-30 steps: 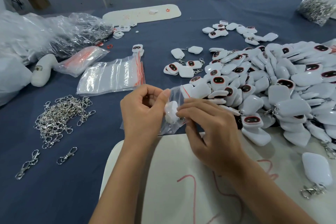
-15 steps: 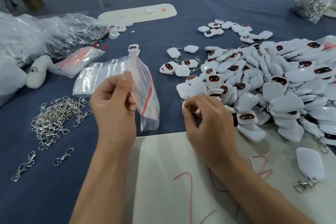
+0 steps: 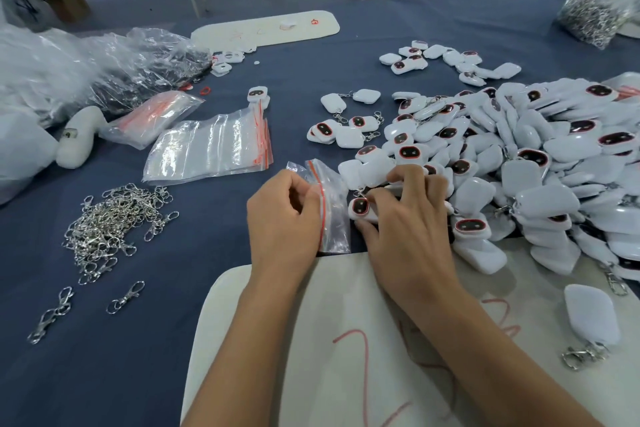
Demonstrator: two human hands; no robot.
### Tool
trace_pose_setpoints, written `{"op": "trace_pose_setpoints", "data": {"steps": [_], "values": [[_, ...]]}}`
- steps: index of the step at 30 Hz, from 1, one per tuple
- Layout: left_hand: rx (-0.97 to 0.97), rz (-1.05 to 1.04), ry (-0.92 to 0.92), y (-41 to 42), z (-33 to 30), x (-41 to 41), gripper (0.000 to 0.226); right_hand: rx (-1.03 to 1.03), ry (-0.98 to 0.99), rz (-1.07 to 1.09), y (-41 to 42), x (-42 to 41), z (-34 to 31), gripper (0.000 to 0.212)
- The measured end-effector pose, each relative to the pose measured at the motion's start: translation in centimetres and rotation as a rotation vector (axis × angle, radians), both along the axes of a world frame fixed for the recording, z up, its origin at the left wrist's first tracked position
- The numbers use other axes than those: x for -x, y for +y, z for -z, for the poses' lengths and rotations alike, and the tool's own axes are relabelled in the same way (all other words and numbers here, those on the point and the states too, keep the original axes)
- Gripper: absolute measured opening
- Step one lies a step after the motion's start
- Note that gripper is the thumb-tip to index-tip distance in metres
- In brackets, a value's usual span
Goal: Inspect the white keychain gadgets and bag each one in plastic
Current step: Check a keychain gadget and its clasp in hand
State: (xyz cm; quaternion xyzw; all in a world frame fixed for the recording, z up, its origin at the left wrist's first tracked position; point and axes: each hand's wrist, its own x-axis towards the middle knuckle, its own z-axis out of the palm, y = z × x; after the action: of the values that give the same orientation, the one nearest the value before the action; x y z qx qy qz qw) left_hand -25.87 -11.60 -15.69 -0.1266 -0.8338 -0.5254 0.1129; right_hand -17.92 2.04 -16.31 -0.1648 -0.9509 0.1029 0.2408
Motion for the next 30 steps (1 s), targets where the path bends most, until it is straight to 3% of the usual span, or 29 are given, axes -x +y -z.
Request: {"op": "trace_pose_setpoints", "data": {"steps": [3,6,11,14,18,23,27,30], "values": [[0.029,-0.117,-0.040,-1.0,0.0,0.5,0.019,0.038,0.053,-0.059,0.3,0.0,0.1,0.016],[-0.138,-0.196,-0.026,-1.3,-0.5,0.8,0.019,0.106,0.196,-0.065,0.2,0.1,0.0,0.023],[-0.346,-0.065,0.019,-0.8,-1.3,0.2,0.022,0.349,0.454,-0.178,-0.2,-0.2,-0.4,0.021],[-0.224,0.047,0.051,0.3,-1.1,-0.5,0.024,0.494,0.452,-0.246,-0.7,-0.5,-0.6,0.019],[-0.004,0.229,0.145,1.1,-0.6,-0.8,0.051,0.583,0.467,-0.259,-0.5,-0.3,-0.7,0.010],[0.307,0.391,0.169,1.1,0.1,-0.5,0.035,0.787,0.369,-0.283,-0.1,0.1,-0.2,0.012],[0.341,0.232,0.085,1.2,0.1,-0.2,0.021,0.823,0.278,-0.314,0.5,0.3,0.6,0.027],[0.300,0.036,0.079,0.6,-0.1,0.1,0.037,0.871,0.271,-0.307,0.6,0.5,0.7,0.025]]}}
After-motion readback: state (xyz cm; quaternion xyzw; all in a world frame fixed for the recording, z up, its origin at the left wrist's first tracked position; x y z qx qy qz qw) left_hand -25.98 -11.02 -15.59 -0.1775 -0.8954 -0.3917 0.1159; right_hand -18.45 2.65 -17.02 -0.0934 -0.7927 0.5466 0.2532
